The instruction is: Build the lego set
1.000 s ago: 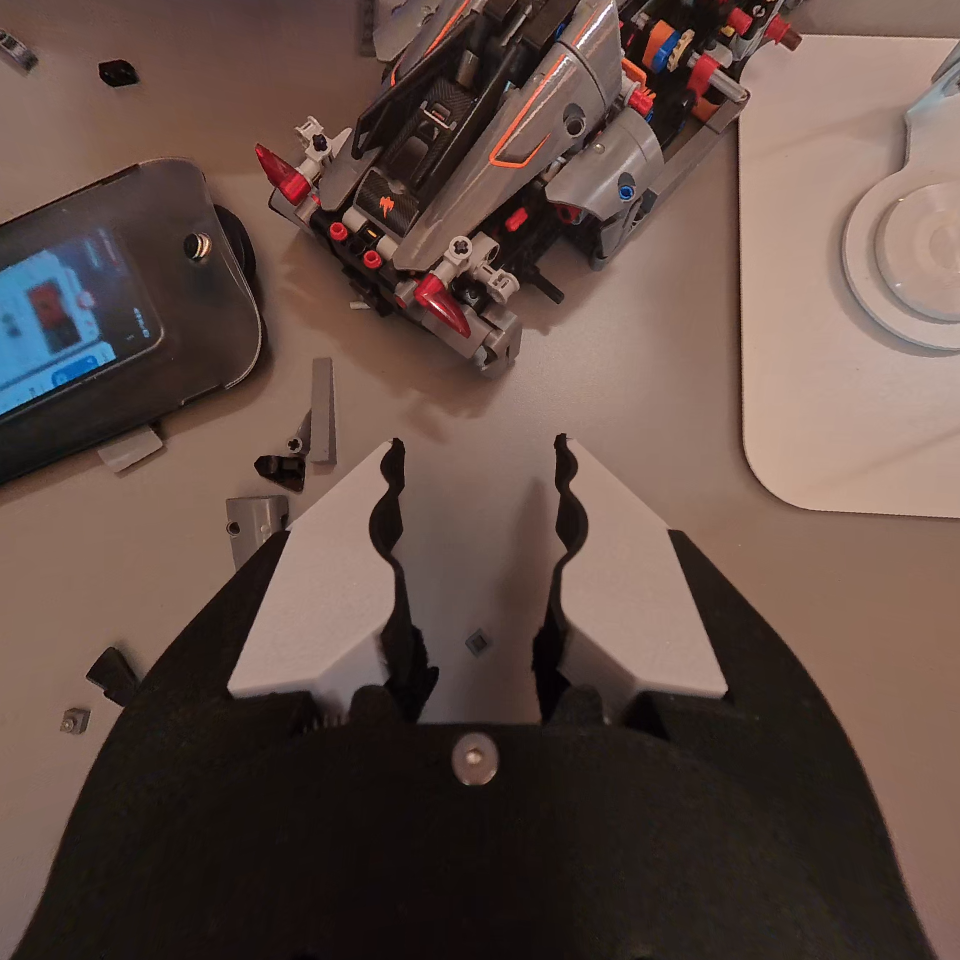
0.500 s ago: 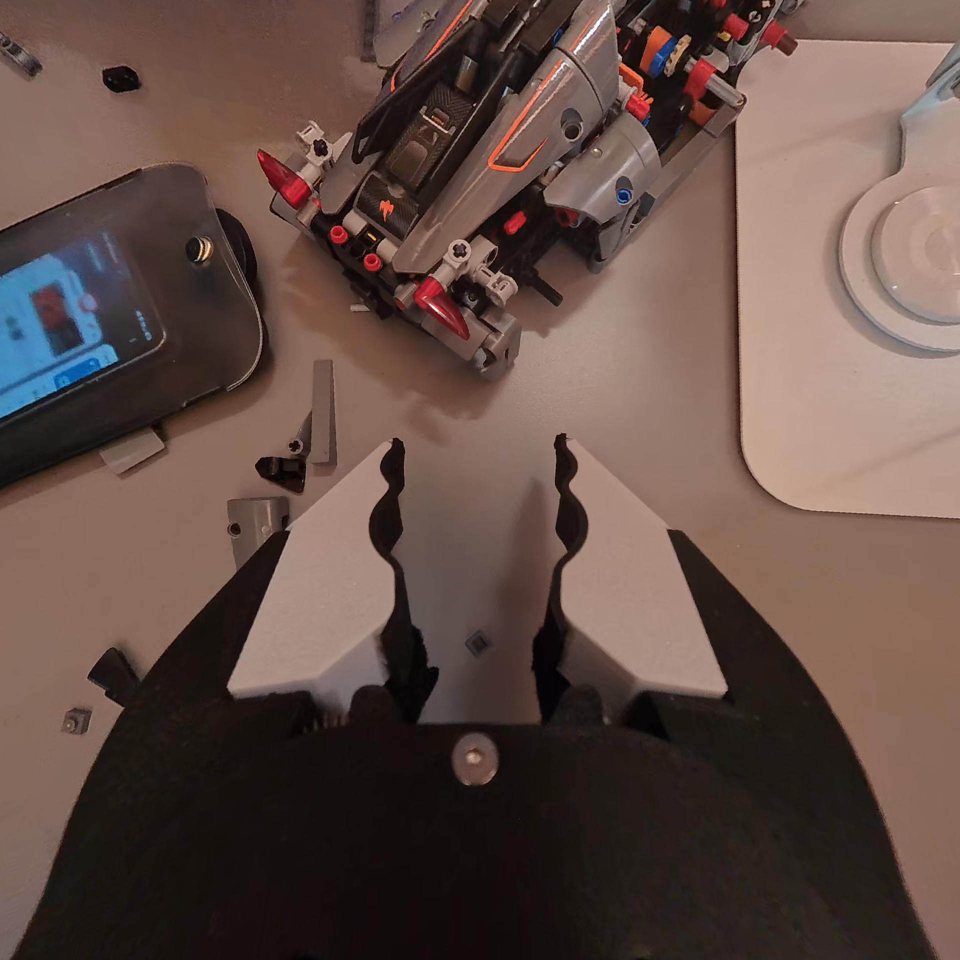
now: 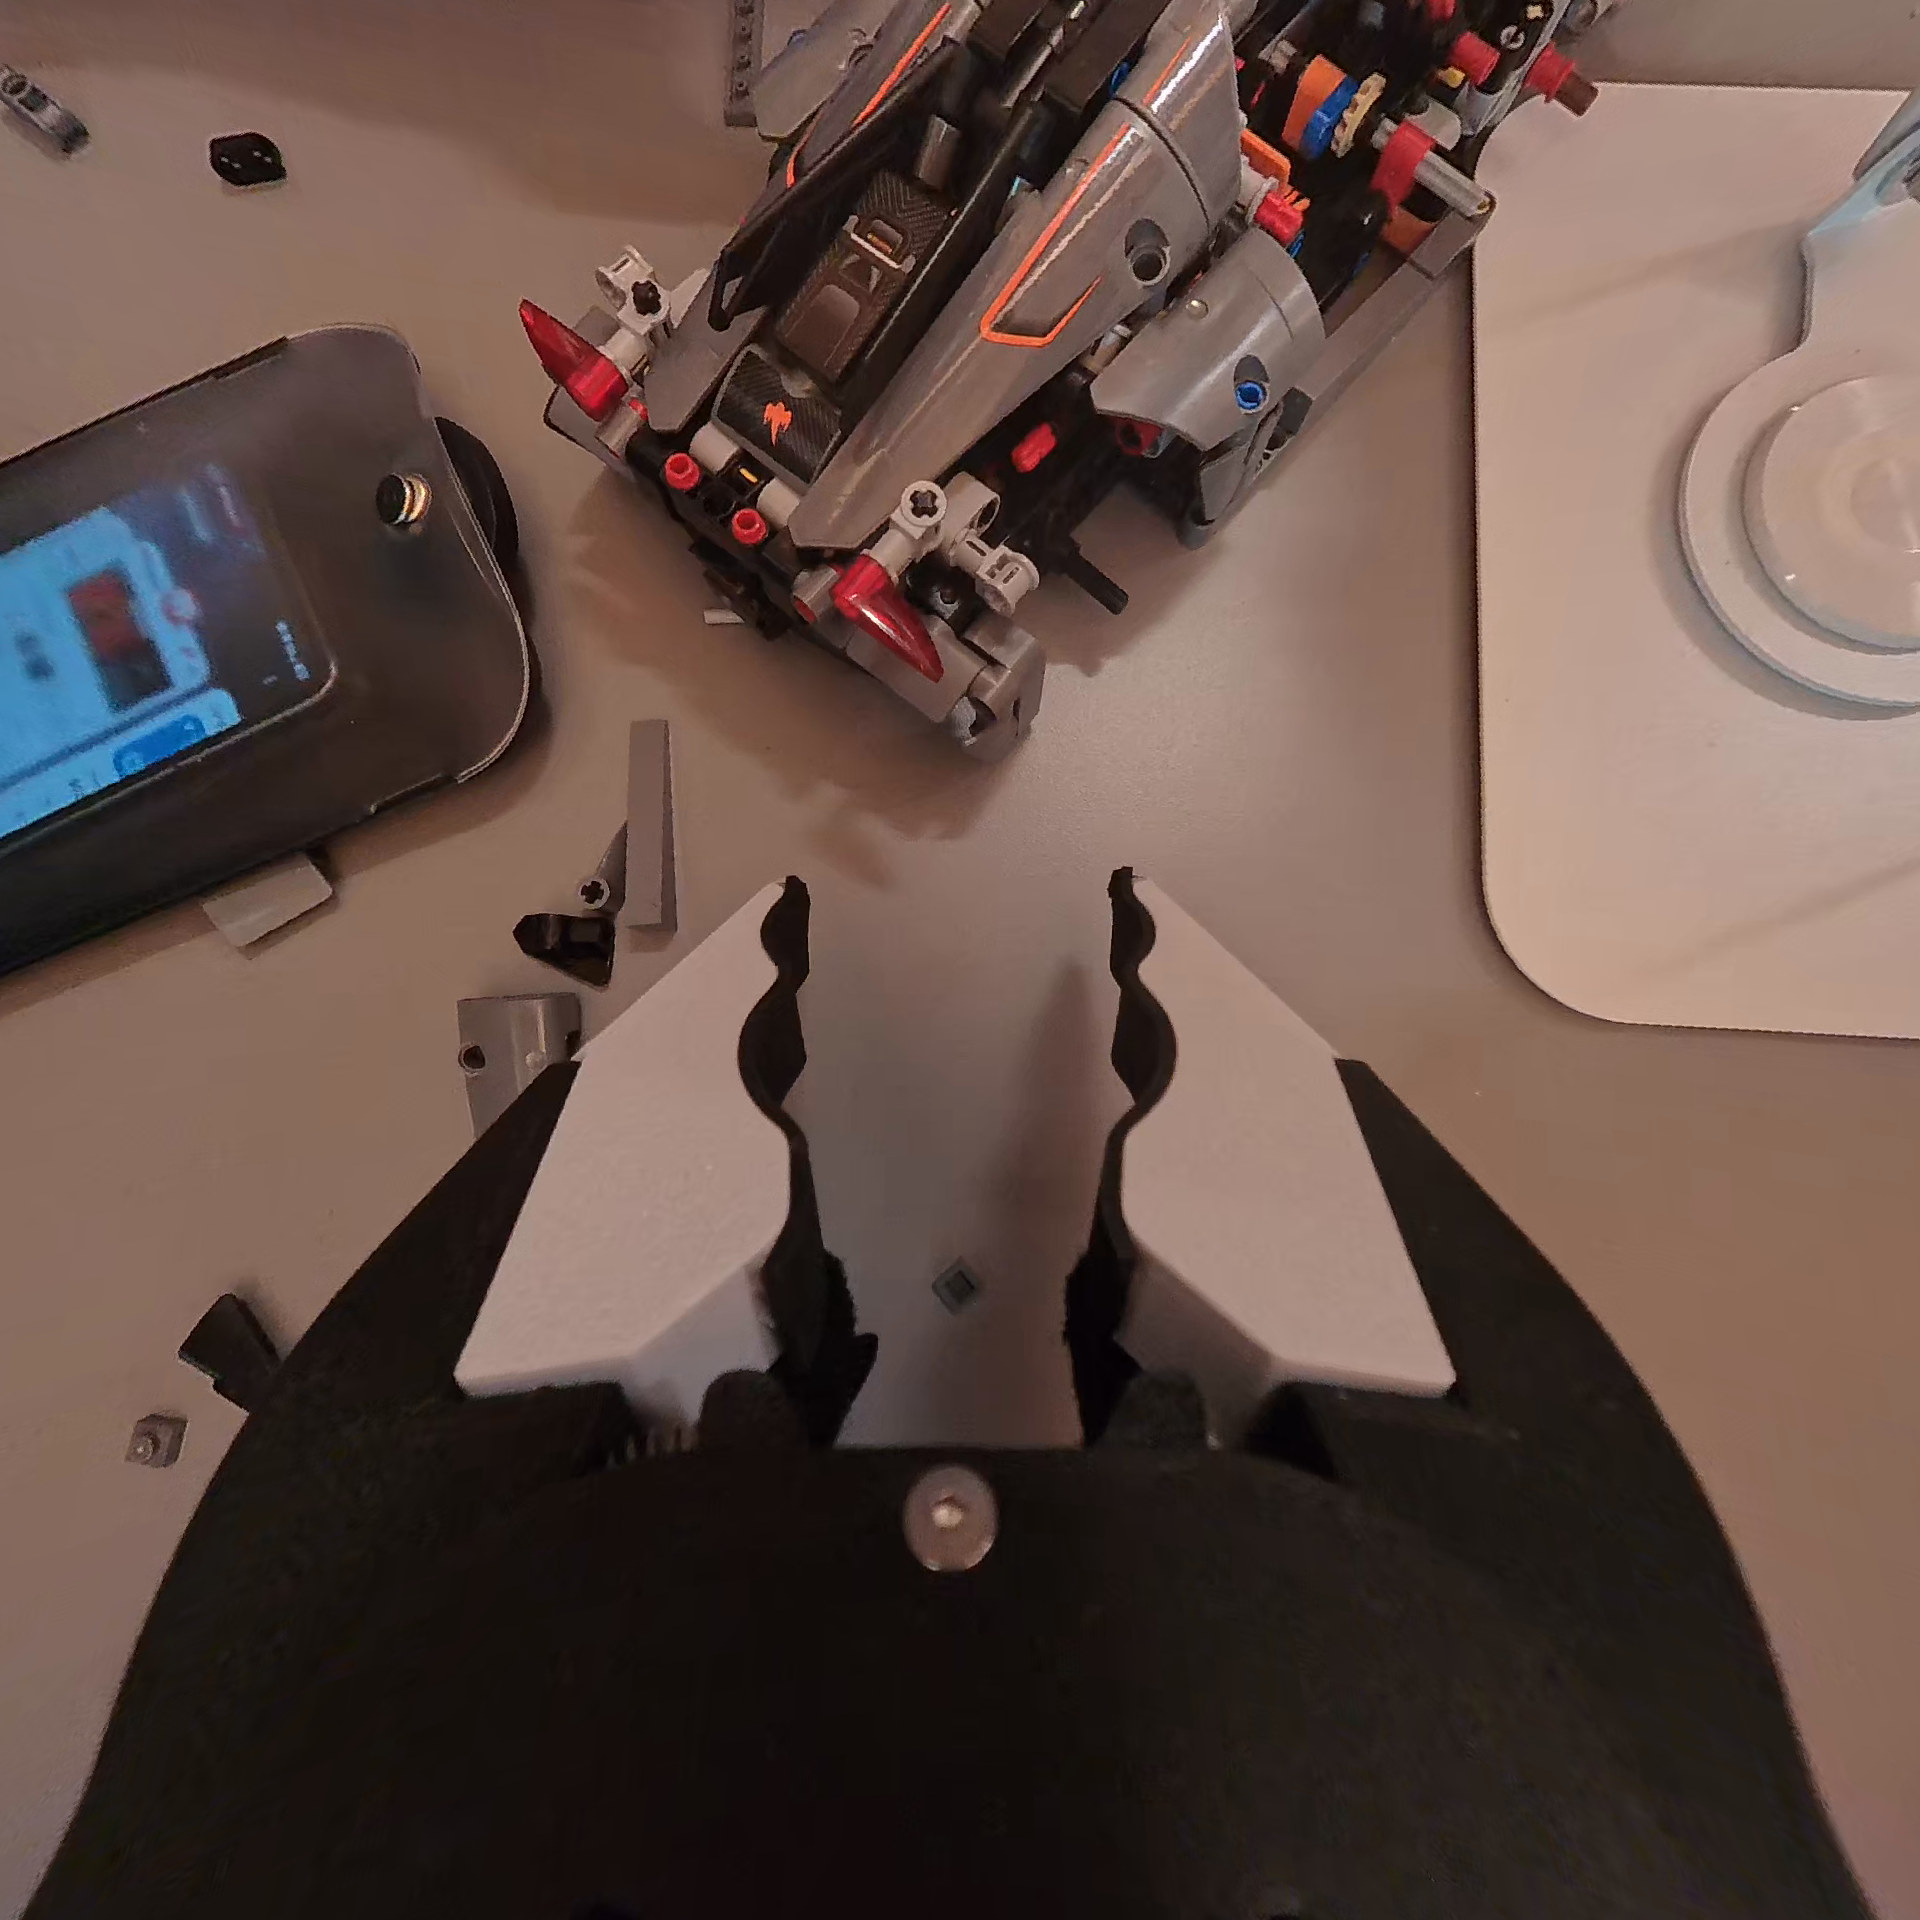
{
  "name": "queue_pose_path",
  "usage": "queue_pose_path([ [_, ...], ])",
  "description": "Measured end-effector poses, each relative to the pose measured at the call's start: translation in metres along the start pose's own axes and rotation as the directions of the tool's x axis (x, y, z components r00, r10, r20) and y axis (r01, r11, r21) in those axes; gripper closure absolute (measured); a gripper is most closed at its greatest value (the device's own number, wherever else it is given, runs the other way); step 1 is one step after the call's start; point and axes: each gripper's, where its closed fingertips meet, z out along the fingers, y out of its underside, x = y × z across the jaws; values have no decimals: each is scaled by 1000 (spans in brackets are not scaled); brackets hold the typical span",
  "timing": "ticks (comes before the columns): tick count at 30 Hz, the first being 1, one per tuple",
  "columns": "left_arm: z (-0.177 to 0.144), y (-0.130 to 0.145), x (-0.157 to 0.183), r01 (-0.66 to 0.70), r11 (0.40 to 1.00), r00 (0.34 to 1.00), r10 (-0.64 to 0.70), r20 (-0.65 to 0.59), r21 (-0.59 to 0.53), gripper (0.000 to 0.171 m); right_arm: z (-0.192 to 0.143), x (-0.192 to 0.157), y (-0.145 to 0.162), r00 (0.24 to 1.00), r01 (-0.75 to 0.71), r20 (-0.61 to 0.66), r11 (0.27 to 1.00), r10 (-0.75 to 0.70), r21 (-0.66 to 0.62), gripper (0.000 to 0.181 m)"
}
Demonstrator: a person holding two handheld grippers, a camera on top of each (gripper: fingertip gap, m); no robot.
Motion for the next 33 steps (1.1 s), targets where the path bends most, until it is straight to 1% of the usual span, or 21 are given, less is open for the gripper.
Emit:
queue_pose_path([
  [5,1,2,3,-47,999,999,47,14,-8,123,0,0,0,1000,0,-2,1000,0,0,124],
  [10,3,3,7,-62,998,998,62,3,-18,131,0,0,0,1000,5,-3,1000,-5,-4,124],
  [12,3,3,7,-62,998,998,62,3,-16,131,0,0,1,1000,7,-6,1000,-7,-8,124],
  [17,0,-1,5,-60,998,998,60,13,-6,130,-1,0,0,1000,8,-8,1000,-8,-3,124],
  [19,-3,-3,6,-112,994,993,112,21,0,127,-2,1,0,1000,7,-10,1000,-7,-1,124],
  [22,-8,-6,11,-228,973,973,228,31,21,116,-2,1,0,1000,4,-8,1000,-4,-1,124],
  [23,-9,-5,9,-279,960,959,279,57,4,111,-1,1,1,1000,4,-7,1000,-4,-2,124],
  [25,-11,-3,7,-396,918,913,396,103,-21,110,0,0,1,1000,3,-4,1000,-3,-4,124],
  [28,-7,4,-3,-564,814,792,581,185,-143,104,2,0,2,1000,1,-2,1000,-1,-8,124],
  [29,-5,4,-2,-604,782,758,623,194,-154,105,2,0,3,1000,0,-1,1000,0,-9,124],
  [31,1,4,-1,-647,743,719,669,190,-172,105,2,1,4,1000,-5,-2,1000,5,-10,124],
  [33,7,3,-3,-656,735,709,678,194,-172,110,2,2,5,1000,-11,-2,1000,11,-10,124],
])
